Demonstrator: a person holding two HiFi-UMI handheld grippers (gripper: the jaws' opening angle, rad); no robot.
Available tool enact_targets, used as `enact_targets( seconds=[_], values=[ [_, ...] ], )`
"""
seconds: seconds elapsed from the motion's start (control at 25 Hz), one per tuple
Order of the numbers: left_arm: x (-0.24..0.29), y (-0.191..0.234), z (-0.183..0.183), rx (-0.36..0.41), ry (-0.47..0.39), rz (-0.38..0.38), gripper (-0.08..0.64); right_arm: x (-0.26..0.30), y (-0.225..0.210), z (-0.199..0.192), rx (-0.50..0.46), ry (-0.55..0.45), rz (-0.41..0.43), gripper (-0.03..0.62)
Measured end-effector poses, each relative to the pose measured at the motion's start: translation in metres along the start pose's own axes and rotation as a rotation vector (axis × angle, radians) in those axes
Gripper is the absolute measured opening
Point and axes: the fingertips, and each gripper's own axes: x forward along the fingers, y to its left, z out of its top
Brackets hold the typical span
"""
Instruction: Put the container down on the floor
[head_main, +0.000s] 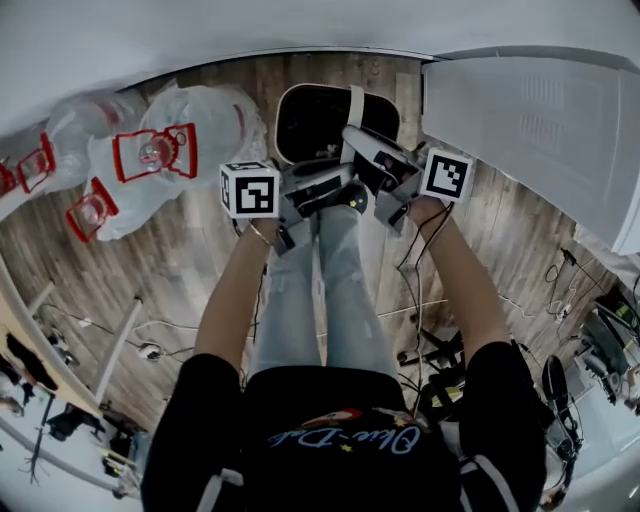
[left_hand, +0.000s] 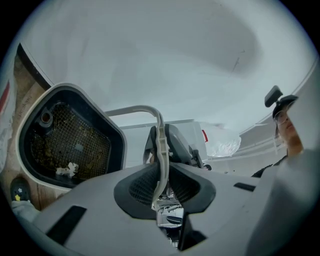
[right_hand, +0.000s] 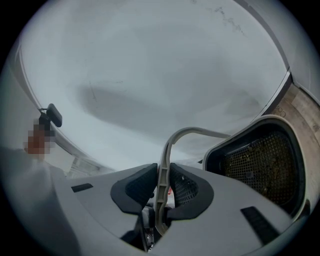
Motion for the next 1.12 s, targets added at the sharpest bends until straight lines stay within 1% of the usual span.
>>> enact_targets(
  seconds=[0.32, 0.64, 0.76, 0.88, 1.12],
  values=[
    [0.0, 0.029, 0.002, -0.025, -0.024, 0.039, 0.064, 0.011, -0.027, -0.003, 0.008, 0.032, -0.027, 0.072],
    [0.005, 0.067, 0.006, -0.032, -0.006, 0.079, 0.069, 0.018, -0.066, -0.002, 0.02, 0.02, -0.064, 0.071],
    [0.006, 0.084, 0.007, -0.043, -0.002, 0.114, 0.071, 0.022, -0.083, -0.002, 0.043, 0.017, -0.081, 0.071],
    [0.009, 0.093, 0.008, -0.062, -0.001, 0.11, 0.07, 0.025, -0.091, -0.001, 0.041, 0.025, -0.082, 0.071],
    [0.008, 0.12, 0.009, -0.047, 0.003, 0.113, 0.067, 0.035, -0.118, -0.006, 0.045, 0.055, -0.095, 0.071]
  ],
)
